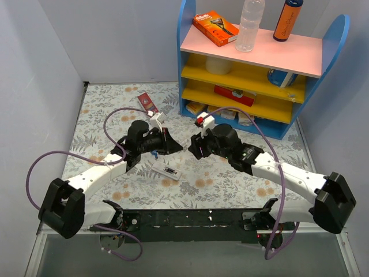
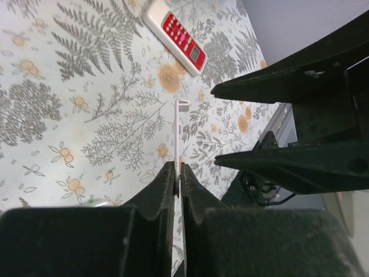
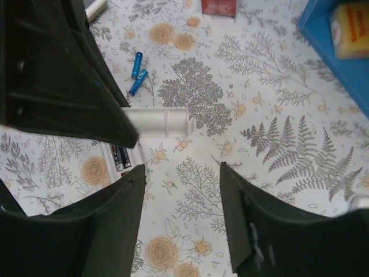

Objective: Load the batteries into the remote control

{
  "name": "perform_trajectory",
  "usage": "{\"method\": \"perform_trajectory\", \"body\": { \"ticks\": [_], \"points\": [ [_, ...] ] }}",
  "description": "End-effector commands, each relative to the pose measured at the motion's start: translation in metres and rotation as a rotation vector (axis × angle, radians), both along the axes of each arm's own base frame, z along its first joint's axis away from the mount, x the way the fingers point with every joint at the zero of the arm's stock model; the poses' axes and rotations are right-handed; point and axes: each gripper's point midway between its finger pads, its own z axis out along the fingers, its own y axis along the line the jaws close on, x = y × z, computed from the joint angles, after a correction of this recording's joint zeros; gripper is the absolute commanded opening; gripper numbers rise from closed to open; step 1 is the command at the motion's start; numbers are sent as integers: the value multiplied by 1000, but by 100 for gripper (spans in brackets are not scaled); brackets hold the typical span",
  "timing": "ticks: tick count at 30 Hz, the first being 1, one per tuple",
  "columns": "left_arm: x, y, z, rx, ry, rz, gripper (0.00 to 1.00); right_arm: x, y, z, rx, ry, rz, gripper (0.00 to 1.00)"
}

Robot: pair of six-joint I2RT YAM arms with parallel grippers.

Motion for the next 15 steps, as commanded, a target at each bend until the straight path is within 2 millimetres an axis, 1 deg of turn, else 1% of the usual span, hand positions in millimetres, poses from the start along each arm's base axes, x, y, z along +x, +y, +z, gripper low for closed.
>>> {"method": "perform_trajectory", "body": {
  "ticks": [1, 2, 3, 4, 5, 6, 8, 9, 10, 11, 12, 13, 14, 15],
  "points": [
    [7, 15, 38, 102, -267, -19, 0, -2, 2, 62, 203, -159, 16, 69],
    [6, 16, 41, 115, -296, -29, 0, -5, -1, 61, 200, -165, 27, 84],
    [3, 18, 47, 139, -376, -60, 0, -8, -6, 71, 214, -190, 35, 92],
    [0, 19, 47, 159, -400, -77, 0, -10, -9, 74, 214, -195, 36, 98],
    [-2, 20, 51, 174, -441, -95, 0, -11, -12, 76, 206, -200, 44, 98],
    [-6, 18, 54, 185, -474, -116, 0, -15, -14, 87, 214, -205, 75, 98],
    [-9, 21, 59, 225, -569, -147, 0, -23, -21, 80, 160, -146, 107, 98],
    [-14, 18, 61, 232, -600, -168, 0, -21, -25, 91, 166, -148, 98, 98],
    [-14, 21, 65, 261, -670, -180, 0, -25, -30, 86, 139, -112, 103, 98],
    [-16, 21, 62, 279, -695, -194, 0, -33, -29, 88, 150, -83, 149, 98],
    [-20, 19, 63, 292, -735, -215, 0, -29, -31, 100, 165, -74, 156, 98],
    [-20, 21, 63, 328, -792, -230, 0, -32, -31, 101, 161, -40, 180, 98],
    [-21, 22, 63, 347, -823, -243, 0, -43, -31, 97, 151, 25, 228, 97],
    [-24, 20, 64, 357, -852, -263, 0, -41, -31, 93, 143, 65, 239, 96]
  ]
}}
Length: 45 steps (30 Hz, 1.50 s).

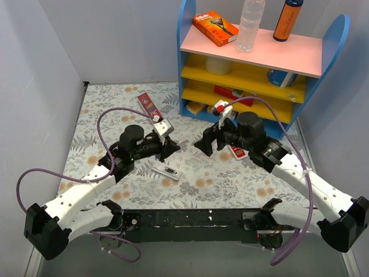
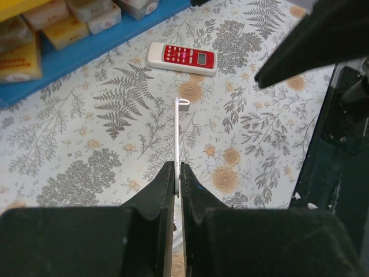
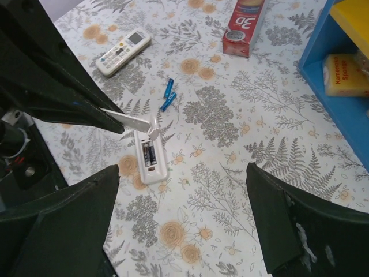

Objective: Load the batteries into the remote control

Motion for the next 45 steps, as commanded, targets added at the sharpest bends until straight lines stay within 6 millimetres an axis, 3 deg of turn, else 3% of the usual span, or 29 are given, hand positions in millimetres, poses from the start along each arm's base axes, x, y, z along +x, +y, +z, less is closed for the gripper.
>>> {"method": "perform_trajectory", "body": {
  "ticks": [1, 2, 9, 18, 28, 35, 45],
  "points": [
    [-2, 6, 5, 130, -233, -57, 0, -23, 3, 19, 2, 131, 178, 96],
    [-4, 7, 8, 152, -295, -82, 0, -31, 7, 19, 19, 166, 230, 95],
    [-15, 4, 17, 182, -497, -172, 0, -36, 27, 20, 96, 323, 360, 88],
    [-20, 0, 30, 128, -630, -189, 0, -47, 46, 27, 196, 451, 510, 82],
    [-33, -7, 44, 70, -687, -250, 0, -47, 51, 27, 213, 480, 549, 76],
    [-34, -7, 41, 73, -686, -257, 0, -52, 52, 30, 238, 501, 592, 63],
    [-33, -7, 37, 86, -687, -249, 0, -53, 51, 34, 272, 525, 608, 55]
  ]
}}
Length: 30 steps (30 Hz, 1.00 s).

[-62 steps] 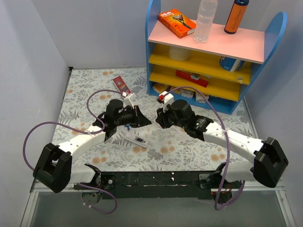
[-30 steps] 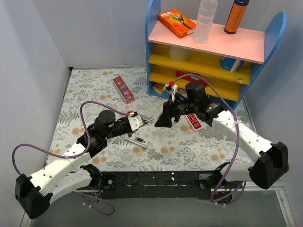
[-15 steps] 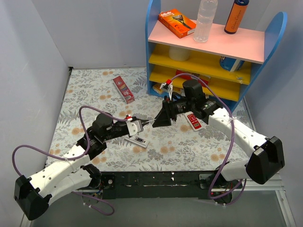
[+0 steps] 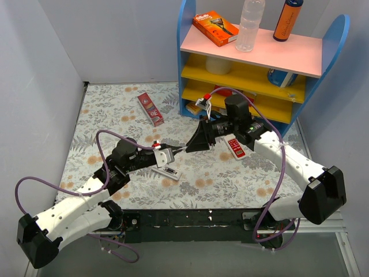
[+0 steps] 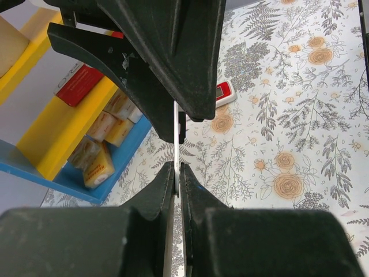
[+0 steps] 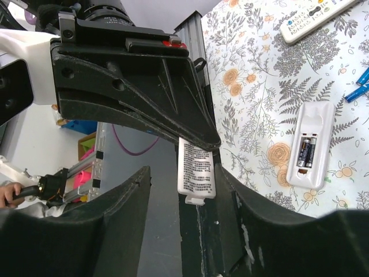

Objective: Load the batteries into the remote control

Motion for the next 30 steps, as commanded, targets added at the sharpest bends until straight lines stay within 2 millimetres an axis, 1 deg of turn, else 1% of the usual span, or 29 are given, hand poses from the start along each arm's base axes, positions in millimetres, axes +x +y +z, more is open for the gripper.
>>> {"method": "perform_trajectory", "body": {
  "ticks": [1, 3, 9, 12, 13, 14, 15, 16, 17, 20, 21, 22, 23, 24, 25, 27, 28, 30],
  "points": [
    [-2, 1, 3, -8, -32, 0, 0, 0, 1, 13, 45, -8, 22, 53],
    [-2, 1, 4, -8, -35, 0, 0, 1, 2, 11, 43, 0, 21, 51],
    [-2, 2, 3, -6, -41, 7, 0, 2, 2, 7, 36, 23, 17, 38],
    [-2, 2, 3, -6, -40, 10, 0, 3, 2, 6, 33, 24, 10, 27],
    [-2, 2, 2, -5, -39, 13, 0, 3, 2, 6, 32, 25, 9, 20],
    [-2, 3, 2, -4, -39, 15, 2, 4, 2, 6, 33, 19, 7, 17],
    [-1, 3, 2, -4, -38, 23, 5, 4, 2, 5, 31, 19, 7, 13],
    [0, 4, 1, -3, -32, 28, 8, 3, 1, 4, 27, 18, 5, 5],
    [1, 4, 2, -6, -27, 33, 19, 5, 1, 4, 23, 12, -3, 1],
    [3, 5, 2, -19, 3, 55, 36, 9, 0, -1, -5, -30, -27, 1],
    [4, 6, 1, -21, 10, 63, 54, 11, -1, 0, -1, -61, -29, 1],
    [5, 6, 0, -26, 35, 79, 67, 11, -1, -1, -1, -79, -31, 1],
    [6, 7, -1, -28, 49, 91, 75, 14, -3, -1, -9, -100, -51, 1],
    [8, 8, -2, -36, 68, 106, 85, 17, -4, -2, -14, -123, -67, 1],
    [9, 8, -1, -43, 85, 122, 89, 20, -5, -6, -22, -168, -72, 1],
    [13, 11, -5, -60, 156, 168, 97, 30, -8, -11, -51, -232, -137, 1],
    [14, 12, -6, -71, 183, 188, 98, 34, -12, -22, -73, -283, -151, 1],
    [21, 18, -11, -117, 279, 274, 98, 48, -18, -27, -98, -375, -227, 1]
  ]
}}
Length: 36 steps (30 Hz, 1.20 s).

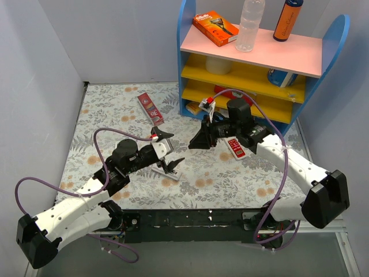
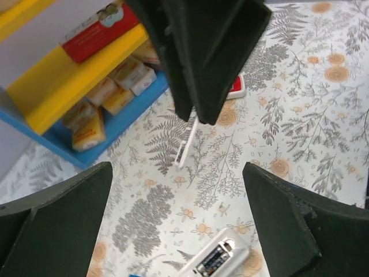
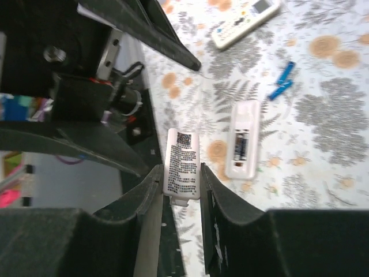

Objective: Load the batteries into the remote control

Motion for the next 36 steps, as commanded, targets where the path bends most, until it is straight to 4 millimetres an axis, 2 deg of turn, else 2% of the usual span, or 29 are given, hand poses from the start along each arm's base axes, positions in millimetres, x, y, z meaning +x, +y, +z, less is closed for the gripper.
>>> {"method": "perform_trajectory", "body": {
  "ticks": [1, 2, 4, 5, 6, 8, 9, 10, 12, 13, 16, 17, 19, 23, 27, 31, 36],
  "points": [
    [12, 12, -6, -92, 186, 171, 98, 24, -16, -11, -57, -262, -125, 1],
    [18, 17, -8, -114, 223, 232, 98, 28, -21, -21, -78, -320, -146, 1],
    [20, 23, -14, -187, 355, 321, 98, 36, -25, -26, -79, -406, -172, 1],
    [24, 25, -13, -221, 389, 358, 98, 37, -30, -40, -111, -436, -181, 1],
    [28, 35, -28, -243, 497, 467, 98, 41, -30, -40, -106, -482, -183, 1],
    [33, 40, -33, -274, 587, 554, 98, 36, -28, -53, -139, -550, -139, 1],
    [34, 47, -45, -258, 646, 619, 98, 35, -27, -58, -150, -572, -133, 1],
    [35, 46, -51, -288, 725, 662, 98, 36, -23, -59, -151, -609, -133, 1],
    [37, 56, -67, -284, 802, 747, 98, 28, -14, -76, -192, -675, -96, 1],
    [39, 59, -73, -313, 852, 796, 98, 32, -9, -79, -201, -710, -109, 1],
    [49, 84, -89, -362, 942, 934, 97, 15, 11, -97, -205, -766, -50, 1],
    [56, 100, -96, -382, 974, 991, 96, 15, 18, -95, -188, -798, -51, 1],
    [61, 114, -104, -412, 1034, 1016, 94, 7, 30, -105, -200, -836, -21, 1],
    [62, 122, -134, -394, 1130, 1053, 94, 1, 50, -117, -215, -869, 32, 1],
    [58, 112, -152, -364, 1201, 1016, 93, 2, 62, -125, -243, -885, 51, 1],
    [62, 113, -156, -347, 1214, 1021, 94, 4, 71, -136, -262, -882, 60, 1],
    [63, 116, -160, -317, 1210, 1038, 93, 9, 76, -139, -275, -881, 42, 1]
  ]
}}
